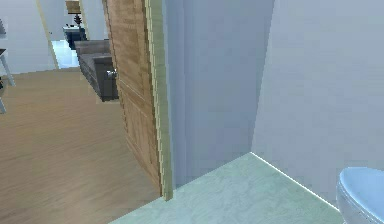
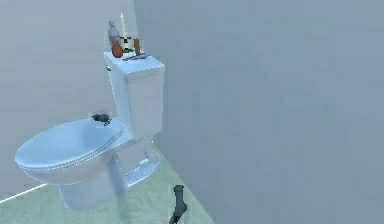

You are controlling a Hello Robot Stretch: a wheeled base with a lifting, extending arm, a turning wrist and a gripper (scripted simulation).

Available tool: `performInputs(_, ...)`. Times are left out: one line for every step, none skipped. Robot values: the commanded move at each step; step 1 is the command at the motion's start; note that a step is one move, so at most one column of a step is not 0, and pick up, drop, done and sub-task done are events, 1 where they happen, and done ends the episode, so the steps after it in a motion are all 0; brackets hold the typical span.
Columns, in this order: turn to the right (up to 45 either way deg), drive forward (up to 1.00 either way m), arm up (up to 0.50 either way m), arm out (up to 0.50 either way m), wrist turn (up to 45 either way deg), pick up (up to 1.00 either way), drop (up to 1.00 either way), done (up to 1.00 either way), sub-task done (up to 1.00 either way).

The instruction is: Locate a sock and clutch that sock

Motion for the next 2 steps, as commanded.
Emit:
performInputs(0.0,0.0,0.1,0.0,0.0,0.0,0.0,0.0,0.0)
performInputs(0.0,0.0,0.0,0.0,0.0,0.0,0.0,1.0,0.0)
